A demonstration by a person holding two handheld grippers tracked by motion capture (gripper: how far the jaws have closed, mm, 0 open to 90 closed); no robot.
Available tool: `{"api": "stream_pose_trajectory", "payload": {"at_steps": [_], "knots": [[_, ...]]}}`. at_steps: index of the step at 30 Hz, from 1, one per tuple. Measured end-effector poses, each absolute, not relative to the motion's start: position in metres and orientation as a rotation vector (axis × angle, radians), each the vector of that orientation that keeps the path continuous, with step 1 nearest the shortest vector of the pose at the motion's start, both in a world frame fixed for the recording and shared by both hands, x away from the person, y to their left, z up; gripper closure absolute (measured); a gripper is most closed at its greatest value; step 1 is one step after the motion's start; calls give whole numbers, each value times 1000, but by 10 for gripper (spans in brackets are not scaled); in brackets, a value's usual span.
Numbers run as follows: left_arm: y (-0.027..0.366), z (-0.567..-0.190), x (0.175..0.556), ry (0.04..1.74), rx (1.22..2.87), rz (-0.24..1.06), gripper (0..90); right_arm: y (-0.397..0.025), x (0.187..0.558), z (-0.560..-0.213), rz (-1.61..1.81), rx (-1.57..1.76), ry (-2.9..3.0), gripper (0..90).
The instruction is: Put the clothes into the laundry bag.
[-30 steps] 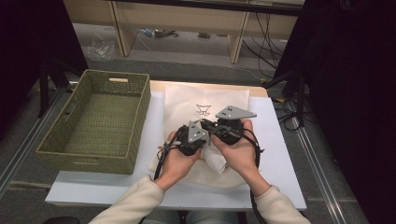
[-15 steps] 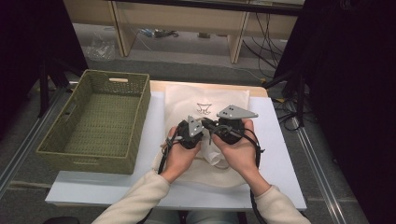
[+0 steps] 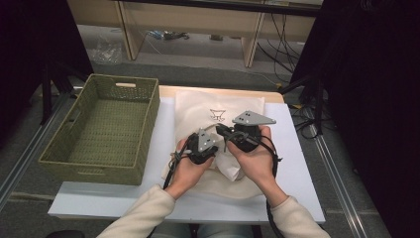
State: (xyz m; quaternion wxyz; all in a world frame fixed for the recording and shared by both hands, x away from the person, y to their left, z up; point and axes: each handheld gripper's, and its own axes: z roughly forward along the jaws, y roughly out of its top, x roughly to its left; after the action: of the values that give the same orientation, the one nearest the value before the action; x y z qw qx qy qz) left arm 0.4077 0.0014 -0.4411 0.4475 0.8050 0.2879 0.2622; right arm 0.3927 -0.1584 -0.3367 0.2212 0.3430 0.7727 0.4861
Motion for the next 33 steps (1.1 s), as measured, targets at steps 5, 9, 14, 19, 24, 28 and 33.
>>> {"api": "stream_pose_trajectory", "payload": {"at_steps": [5,9,14,19,24,28,33], "knots": [[9,-447,391,681,2016,629,510,-156,391,-337,1334,940,2150,893],[16,-444,380,654,2076,603,462,-156,391,-338,1344,948,2152,893],[27,-444,367,646,2153,575,444,-155,390,-337,1340,957,2156,892],[39,-449,349,669,2201,548,427,-156,389,-337,1329,950,2149,892],[42,-458,335,667,2252,510,422,-154,389,-338,1349,962,2152,892],[32,-457,330,622,2225,485,484,-153,389,-338,1341,964,2156,892],[9,-461,339,553,2204,464,607,-153,388,-337,1334,967,2158,892]]}}
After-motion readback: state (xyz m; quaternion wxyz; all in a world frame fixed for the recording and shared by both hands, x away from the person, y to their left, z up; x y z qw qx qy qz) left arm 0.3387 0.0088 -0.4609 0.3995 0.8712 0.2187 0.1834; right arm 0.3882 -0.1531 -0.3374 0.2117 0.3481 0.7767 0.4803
